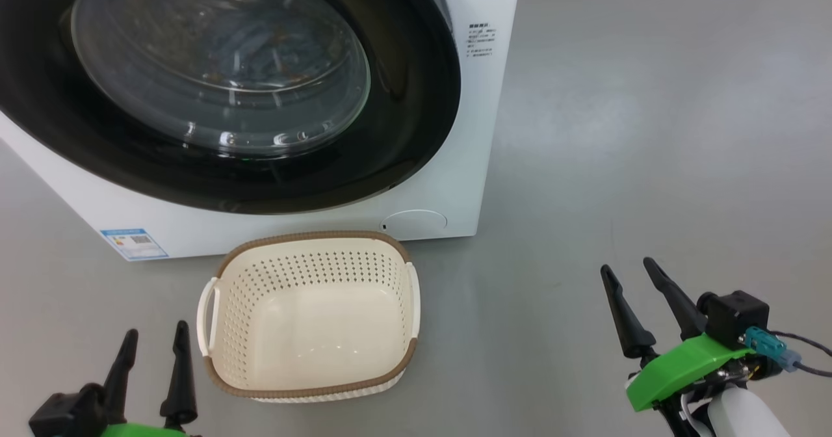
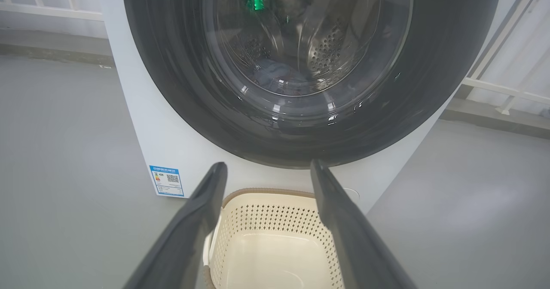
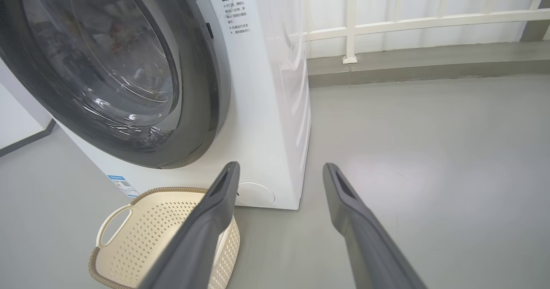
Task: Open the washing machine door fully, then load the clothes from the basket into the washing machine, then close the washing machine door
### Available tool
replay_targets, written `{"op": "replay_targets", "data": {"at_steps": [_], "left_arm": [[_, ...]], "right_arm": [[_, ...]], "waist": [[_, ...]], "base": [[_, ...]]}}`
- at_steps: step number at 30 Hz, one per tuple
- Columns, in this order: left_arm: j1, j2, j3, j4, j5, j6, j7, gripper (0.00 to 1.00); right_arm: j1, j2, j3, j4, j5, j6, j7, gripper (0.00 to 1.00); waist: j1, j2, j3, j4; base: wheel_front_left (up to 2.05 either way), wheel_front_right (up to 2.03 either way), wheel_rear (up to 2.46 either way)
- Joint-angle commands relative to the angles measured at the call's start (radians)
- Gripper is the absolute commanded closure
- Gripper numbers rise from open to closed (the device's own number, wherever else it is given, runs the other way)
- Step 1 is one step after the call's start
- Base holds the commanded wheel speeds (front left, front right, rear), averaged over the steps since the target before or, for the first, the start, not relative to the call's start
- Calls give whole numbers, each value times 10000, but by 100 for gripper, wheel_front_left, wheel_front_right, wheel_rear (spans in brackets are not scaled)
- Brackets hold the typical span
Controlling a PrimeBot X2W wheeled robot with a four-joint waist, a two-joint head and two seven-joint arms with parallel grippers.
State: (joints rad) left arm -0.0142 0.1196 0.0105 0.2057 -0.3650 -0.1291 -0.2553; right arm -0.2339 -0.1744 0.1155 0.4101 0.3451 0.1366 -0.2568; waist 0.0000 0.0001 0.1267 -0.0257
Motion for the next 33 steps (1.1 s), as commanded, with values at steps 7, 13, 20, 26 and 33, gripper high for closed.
{"op": "replay_targets", "data": {"at_steps": [7, 13, 20, 26, 33], "left_arm": [[178, 270, 473, -280, 126, -16, -65, 0], [278, 304, 508, -352, 128, -16, -65, 0], [258, 353, 508, -350, 95, -16, -65, 0], [231, 360, 556, -377, 136, -16, -65, 0], [397, -190, 65, 366, -15, 2, 13, 100]], "right_arm": [[425, -43, -34, -290, 4, -59, -49, 0], [671, 6, -96, -348, -24, -59, -49, 0], [715, 48, -170, -380, -40, -59, -49, 0], [709, 89, -209, -370, -28, -59, -49, 0], [882, 295, -299, 353, 0, 2, 12, 100]], "waist": [[0, -1, -235, -97], [0, -1, -331, -149], [0, -1, -304, -194], [0, -1, -287, -204], [0, -1, -281, -210]], "base": [[0, 0, 0], [0, 0, 0], [0, 0, 0], [0, 0, 0], [0, 0, 0]]}}
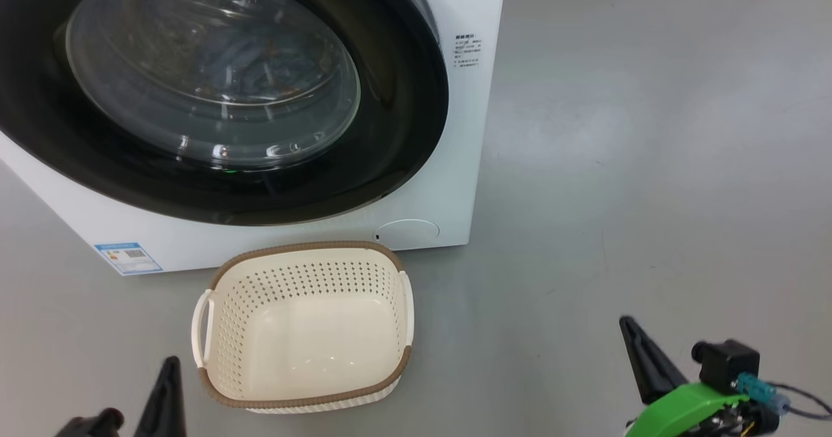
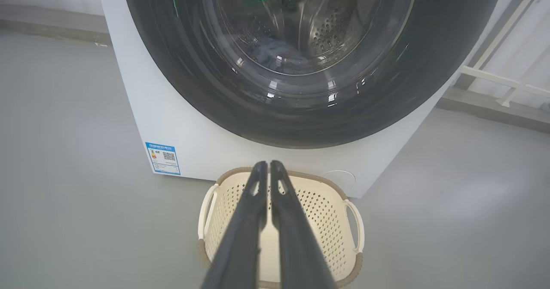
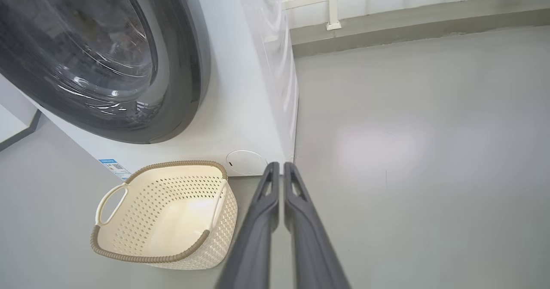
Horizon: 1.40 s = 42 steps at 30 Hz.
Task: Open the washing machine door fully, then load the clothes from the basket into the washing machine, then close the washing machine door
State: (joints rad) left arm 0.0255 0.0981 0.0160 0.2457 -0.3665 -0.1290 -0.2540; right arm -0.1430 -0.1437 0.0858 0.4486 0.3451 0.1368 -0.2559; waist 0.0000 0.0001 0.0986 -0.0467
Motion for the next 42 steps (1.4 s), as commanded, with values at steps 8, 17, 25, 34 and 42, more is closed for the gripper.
{"op": "replay_targets", "data": {"at_steps": [8, 17, 25, 34, 42], "left_arm": [[-56, -5, 64, -63, -801, -1, 230, 100], [-178, -36, 129, -27, -1698, -2, 490, 100], [-278, -70, 198, -21, -2591, -3, 752, 100], [-364, -100, 259, -19, -3387, -4, 987, 100], [-449, -131, 320, -18, -4182, -6, 1221, 100]], "right_arm": [[23, 44, -119, -187, 817, -4, 230, 100], [30, 106, -255, -310, 1732, -8, 489, 100], [54, 169, -395, -451, 2643, -13, 751, 100], [78, 227, -519, -579, 3454, -17, 985, 100], [103, 286, -645, -707, 4264, -21, 1219, 100]], "waist": [[19, -1, -85, 30], [0, -1, -130, 64], [0, -1, -199, 97], [0, -1, -260, 127], [0, -1, -321, 157]], "base": [[0, 0, 0], [0, 0, 0], [0, 0, 0], [0, 0, 0], [0, 0, 0]]}}
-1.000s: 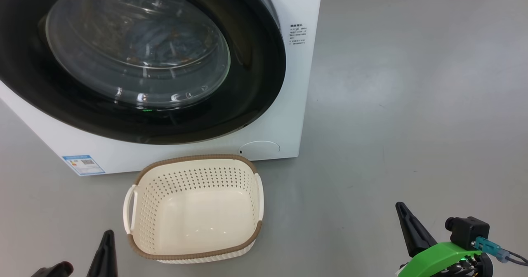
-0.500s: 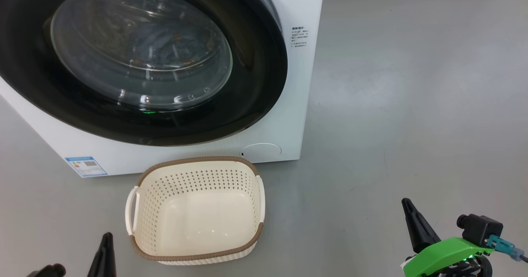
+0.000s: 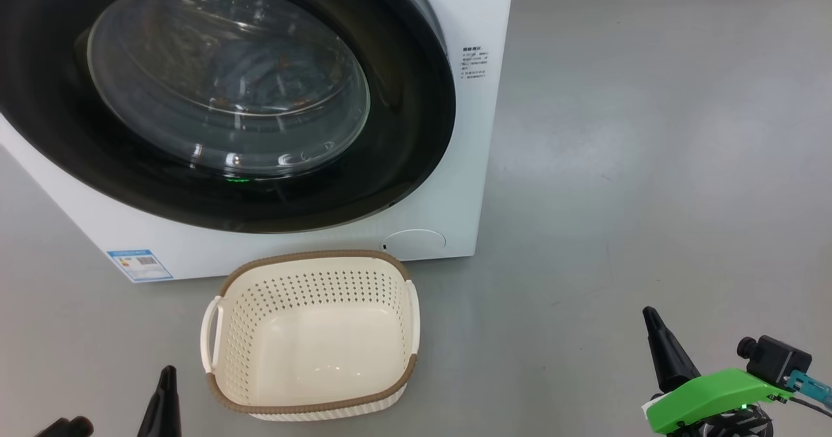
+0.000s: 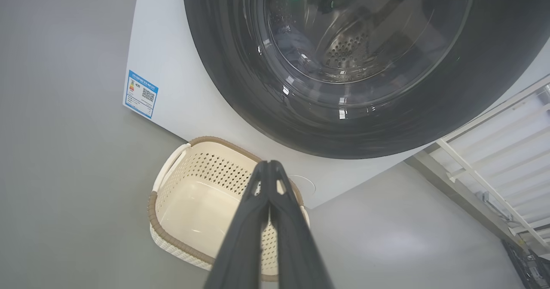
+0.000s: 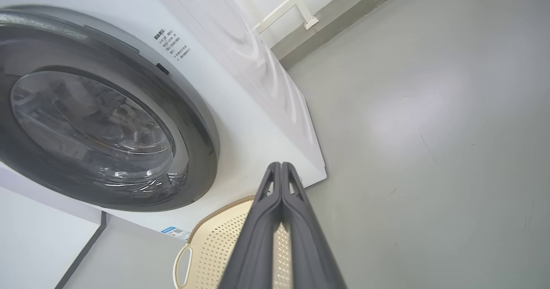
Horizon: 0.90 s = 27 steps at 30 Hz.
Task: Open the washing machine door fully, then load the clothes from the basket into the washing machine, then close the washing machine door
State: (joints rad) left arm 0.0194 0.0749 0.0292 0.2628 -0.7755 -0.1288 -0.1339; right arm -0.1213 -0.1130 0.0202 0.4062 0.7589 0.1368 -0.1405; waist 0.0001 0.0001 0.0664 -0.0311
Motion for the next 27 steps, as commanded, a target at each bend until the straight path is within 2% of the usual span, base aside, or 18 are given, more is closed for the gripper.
{"op": "replay_targets", "data": {"at_steps": [1, 27], "left_arm": [[-399, 97, 195, -189, -192, -8, 50, 100], [-676, -7, 398, -184, -2774, -11, 814, 100]], "right_arm": [[-111, -14, -5, -300, 227, -21, 94, 100], [-32, 181, -420, -717, 2856, -34, 862, 100]], "waist": [[-1, -1, -7, 5], [-1, -1, -205, 102]], "base": [[0, 0, 0], [0, 0, 0]]}}
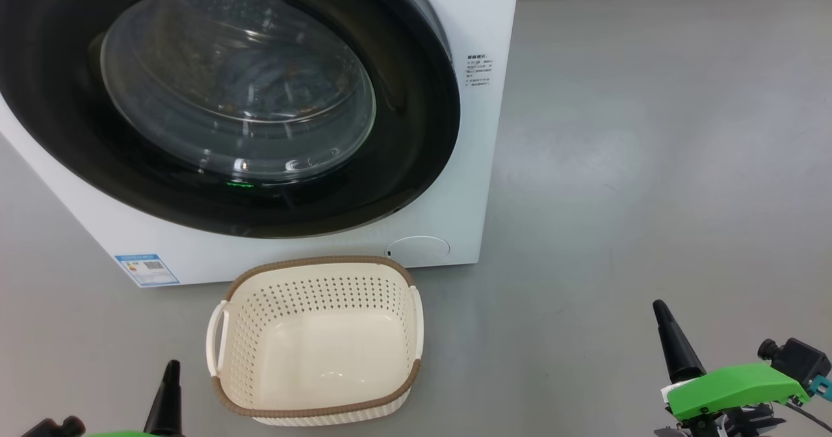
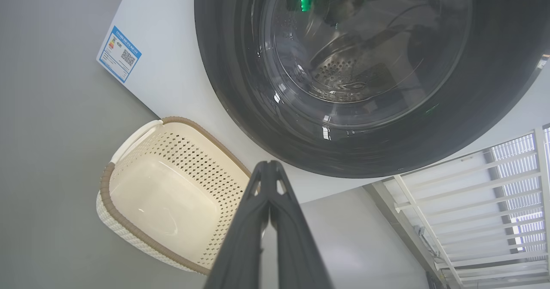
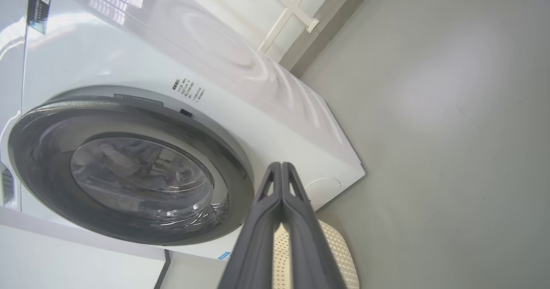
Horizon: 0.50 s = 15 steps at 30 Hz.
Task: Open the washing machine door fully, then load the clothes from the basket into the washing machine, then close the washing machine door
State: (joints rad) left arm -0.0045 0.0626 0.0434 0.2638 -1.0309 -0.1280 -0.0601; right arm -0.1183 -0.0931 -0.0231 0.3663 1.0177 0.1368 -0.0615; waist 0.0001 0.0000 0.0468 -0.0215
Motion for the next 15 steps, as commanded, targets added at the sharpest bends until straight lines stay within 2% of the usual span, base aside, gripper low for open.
{"op": "replay_targets", "data": {"at_steps": [1, 15], "left_arm": [[-448, 112, 263, -193, -320, -19, 106, 100], [-587, 59, 366, -191, -1607, -21, 488, 100]], "right_arm": [[-60, -10, -2, -334, 368, -34, 101, 100], [-21, 88, -212, -542, 1677, -41, 486, 100]], "waist": [[-1, 0, -17, 9], [-1, 0, -116, 58]], "base": [[0, 0, 0], [0, 0, 0]]}}
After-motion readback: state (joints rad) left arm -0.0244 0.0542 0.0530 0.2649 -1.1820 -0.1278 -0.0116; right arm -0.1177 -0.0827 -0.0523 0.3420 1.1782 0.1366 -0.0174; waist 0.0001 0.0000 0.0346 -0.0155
